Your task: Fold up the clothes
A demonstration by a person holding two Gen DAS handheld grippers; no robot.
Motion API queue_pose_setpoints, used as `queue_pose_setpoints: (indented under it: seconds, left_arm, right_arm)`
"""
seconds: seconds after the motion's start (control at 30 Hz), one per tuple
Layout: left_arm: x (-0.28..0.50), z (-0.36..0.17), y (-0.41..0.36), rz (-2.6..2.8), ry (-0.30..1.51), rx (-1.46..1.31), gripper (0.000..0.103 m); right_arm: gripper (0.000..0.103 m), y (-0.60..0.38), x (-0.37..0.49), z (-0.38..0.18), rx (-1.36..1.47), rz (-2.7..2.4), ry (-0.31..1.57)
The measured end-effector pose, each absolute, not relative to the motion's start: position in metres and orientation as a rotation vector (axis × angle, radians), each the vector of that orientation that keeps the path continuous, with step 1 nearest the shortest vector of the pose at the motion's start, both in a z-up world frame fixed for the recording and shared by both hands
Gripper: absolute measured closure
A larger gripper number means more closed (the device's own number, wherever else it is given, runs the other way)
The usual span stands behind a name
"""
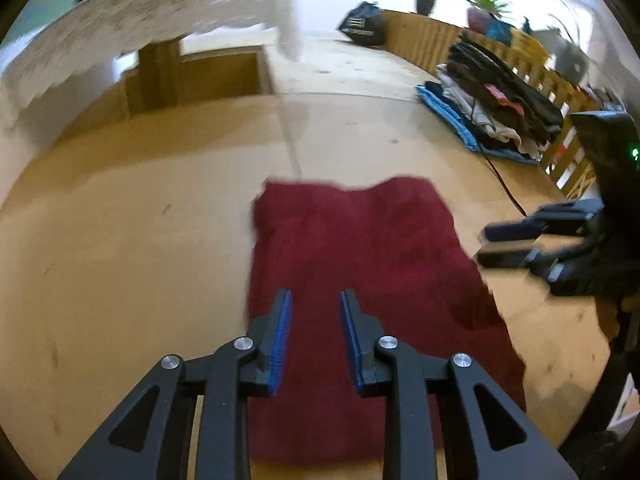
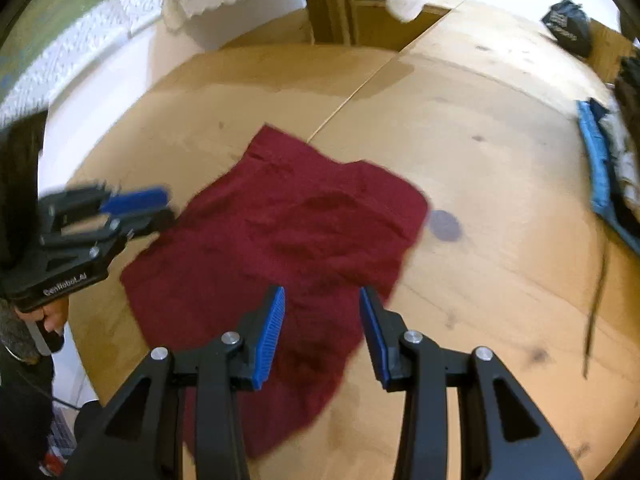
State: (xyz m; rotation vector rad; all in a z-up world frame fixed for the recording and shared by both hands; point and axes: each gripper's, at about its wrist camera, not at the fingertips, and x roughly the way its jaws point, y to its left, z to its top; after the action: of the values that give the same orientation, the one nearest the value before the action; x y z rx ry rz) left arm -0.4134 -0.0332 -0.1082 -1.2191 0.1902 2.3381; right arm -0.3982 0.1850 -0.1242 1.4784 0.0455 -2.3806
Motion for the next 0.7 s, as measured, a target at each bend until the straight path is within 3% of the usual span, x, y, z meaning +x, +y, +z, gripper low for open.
queue_pose_setpoints:
  seconds: [0.17, 0.33, 0.53, 0.7]
  left_arm:
    - [-0.453, -0.143, -0.009, 2.314, 0.321, -1.328, 0.079]
    - [-0.435, -0.150, -0.009, 2.307, 0.298, -1.330, 0.078]
    - [-0.398, -0.146, 0.015, 2.240, 0.302, -1.305, 0.072]
    - [-0.380, -0.127, 0.006, 2.223, 0.301, -1.278, 0.074]
  right_arm:
    - [0.064, 0.177, -0.406, -0.144, 1.512, -2.363, 0.195]
    - [0.063, 0.191, -0.399, -0.132, 1.553, -2.347, 0.304]
    - [0.060, 0.246, -0.379, -0.115, 1.686, -2.317, 0.227]
    - [0.060, 0.282, -0.341, -0.069, 1.543, -2.387, 0.063]
